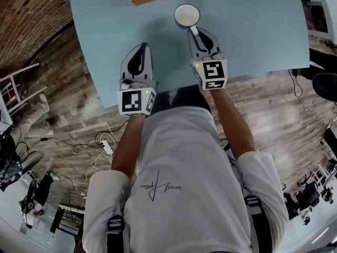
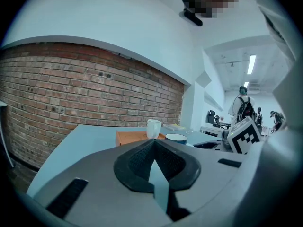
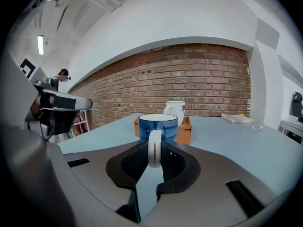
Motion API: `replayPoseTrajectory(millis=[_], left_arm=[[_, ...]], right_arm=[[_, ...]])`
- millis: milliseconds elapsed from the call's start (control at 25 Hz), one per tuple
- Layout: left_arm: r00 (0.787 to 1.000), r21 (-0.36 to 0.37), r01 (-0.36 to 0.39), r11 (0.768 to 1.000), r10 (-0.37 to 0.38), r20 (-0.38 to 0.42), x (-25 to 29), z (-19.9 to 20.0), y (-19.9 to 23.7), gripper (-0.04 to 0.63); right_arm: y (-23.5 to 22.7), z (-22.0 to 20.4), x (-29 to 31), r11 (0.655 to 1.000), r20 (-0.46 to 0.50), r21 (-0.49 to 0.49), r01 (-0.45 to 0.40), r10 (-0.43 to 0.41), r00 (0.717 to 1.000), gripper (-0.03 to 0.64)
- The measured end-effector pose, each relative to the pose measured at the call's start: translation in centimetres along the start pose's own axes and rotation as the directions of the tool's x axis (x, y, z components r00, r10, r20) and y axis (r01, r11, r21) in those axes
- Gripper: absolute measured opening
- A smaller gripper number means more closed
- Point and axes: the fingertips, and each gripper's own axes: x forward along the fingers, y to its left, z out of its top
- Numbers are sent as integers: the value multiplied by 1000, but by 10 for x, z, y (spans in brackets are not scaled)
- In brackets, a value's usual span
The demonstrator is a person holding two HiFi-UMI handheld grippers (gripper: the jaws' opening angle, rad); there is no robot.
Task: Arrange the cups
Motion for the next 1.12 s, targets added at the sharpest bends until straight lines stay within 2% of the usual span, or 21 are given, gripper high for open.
replayPoseTrajectory(millis=[480,640,840,1120], left_arm=[[999,-20,20,1000,-19,38,-21,12,29,8],[999,-4,31,1000,-30,43,-31,16,36,8],[998,-26,49,998,-48,47,-45,14,42,8],[994,-29,70,997,-68,87,-59,21,45,8]], right_arm=[[33,26,1,1000,38,14,-1,0,999,61],[44,32,2,999,48,38,4,-6,999,61],[55,38,3,998,57,55,8,-11,998,61],[67,54,7,1000,72,26,-1,-1,997,61]])
